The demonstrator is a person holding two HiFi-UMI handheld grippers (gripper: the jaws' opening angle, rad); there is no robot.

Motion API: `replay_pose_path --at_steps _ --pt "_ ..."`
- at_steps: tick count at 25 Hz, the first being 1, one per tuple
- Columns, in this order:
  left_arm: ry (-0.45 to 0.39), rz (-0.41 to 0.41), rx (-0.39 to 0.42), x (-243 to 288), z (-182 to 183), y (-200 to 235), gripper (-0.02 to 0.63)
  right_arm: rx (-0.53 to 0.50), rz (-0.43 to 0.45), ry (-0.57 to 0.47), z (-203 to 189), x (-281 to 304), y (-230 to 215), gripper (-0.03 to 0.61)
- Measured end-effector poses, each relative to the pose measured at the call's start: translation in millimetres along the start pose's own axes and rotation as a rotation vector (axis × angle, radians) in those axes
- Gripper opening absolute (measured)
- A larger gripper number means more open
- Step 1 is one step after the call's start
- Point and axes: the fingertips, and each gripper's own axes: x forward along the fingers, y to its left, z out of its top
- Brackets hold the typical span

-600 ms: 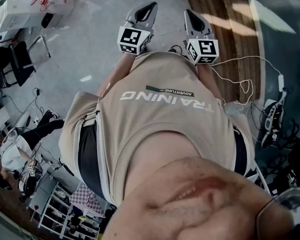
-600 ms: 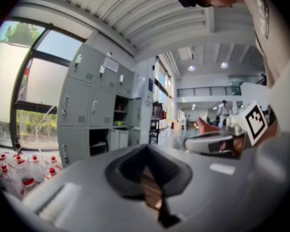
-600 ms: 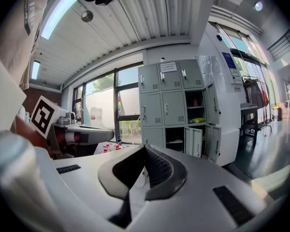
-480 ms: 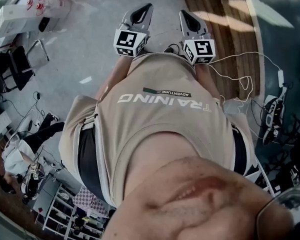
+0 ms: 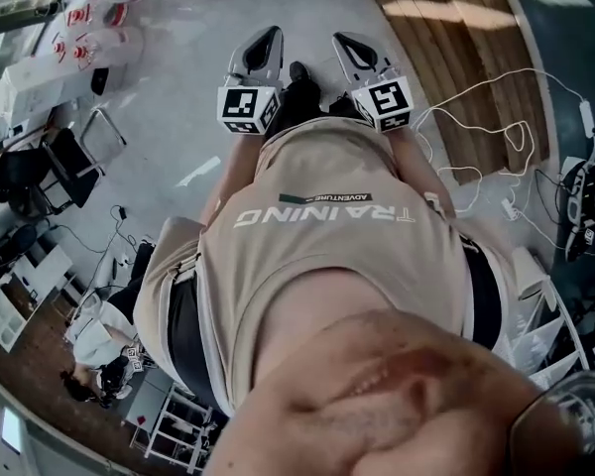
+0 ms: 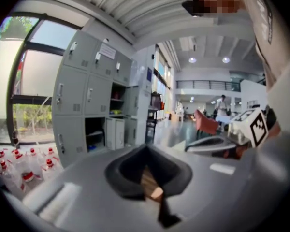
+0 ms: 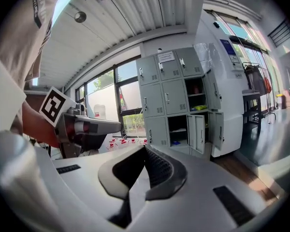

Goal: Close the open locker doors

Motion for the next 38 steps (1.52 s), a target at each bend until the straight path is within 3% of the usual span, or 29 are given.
replay_pose_path --at_steps 5,9,12,16,23,28,33,38 --pt "0.025 -0.046 -0.027 16 -16 11 0.000 0.024 -0.001 0.042 -2 27 2 0.014" --pt "-0.018 -0.079 -0.039 37 -2 32 0.000 0.085 0.089 0.042 13 56 9 0.014" --pt "-0.056 -0.098 -0.049 51 12 60 0.000 0.054 0.116 0.066 28 86 14 0.014" --pt "-0.101 -0.115 -0.039 69 30 118 0.000 0.012 0.091 0.045 58 147 11 0.014" --pt "-0.069 -0.151 -0.060 95 24 178 0.000 0.051 0.035 0.027 81 206 -3 0.014" --pt "-0.050 -0.132 -0.057 105 21 197 0.000 0.059 0.036 0.061 69 225 -14 0.015" --pt "-0.046 -0.108 -0.067 129 27 207 0.000 0.058 0.032 0.029 78 252 -45 0.015" --pt "-0.046 -0.080 -0.025 169 54 214 0.000 -0.042 0.022 0.039 86 275 -90 0.014"
